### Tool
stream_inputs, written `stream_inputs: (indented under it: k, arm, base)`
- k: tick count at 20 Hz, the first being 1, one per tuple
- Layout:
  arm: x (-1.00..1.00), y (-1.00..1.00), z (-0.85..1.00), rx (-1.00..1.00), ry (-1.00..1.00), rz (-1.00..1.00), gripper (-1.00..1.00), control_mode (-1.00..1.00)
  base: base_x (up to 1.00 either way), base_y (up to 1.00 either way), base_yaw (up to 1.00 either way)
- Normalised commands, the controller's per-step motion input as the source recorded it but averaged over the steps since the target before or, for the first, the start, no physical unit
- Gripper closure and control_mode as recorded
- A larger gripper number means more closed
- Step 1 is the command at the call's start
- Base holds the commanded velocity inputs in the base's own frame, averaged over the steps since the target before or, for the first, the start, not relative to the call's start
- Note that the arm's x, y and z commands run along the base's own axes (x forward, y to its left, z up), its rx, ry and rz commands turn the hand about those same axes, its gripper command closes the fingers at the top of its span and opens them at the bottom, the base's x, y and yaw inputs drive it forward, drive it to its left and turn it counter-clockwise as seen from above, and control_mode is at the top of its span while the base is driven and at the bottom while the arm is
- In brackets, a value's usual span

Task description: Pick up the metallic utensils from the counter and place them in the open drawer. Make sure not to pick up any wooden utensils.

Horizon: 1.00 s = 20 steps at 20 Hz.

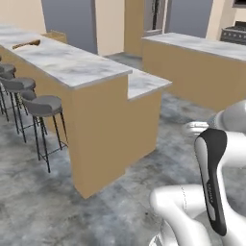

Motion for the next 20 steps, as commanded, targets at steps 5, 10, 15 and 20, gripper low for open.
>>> stream_inputs:
  k: [5, 10, 15, 20]
  arm:
    - [0.00, 0.00, 0.00, 0.00, 0.00, 0.00, -1.00, 1.00]
    - [0.00, 0.00, 0.00, 0.00, 0.00, 0.00, -1.00, 1.00]
    - [0.00, 0.00, 0.00, 0.00, 0.00, 0.00, -1.00, 1.00]
    - [0.00, 0.00, 0.00, 0.00, 0.00, 0.00, -1.00, 1.00]
  base:
    - [0.40, 1.00, -0.33]
    - [0.35, 1.00, -0.31]
    - [0.22, 1.00, -0.28]
    - [0.01, 1.00, -0.25]
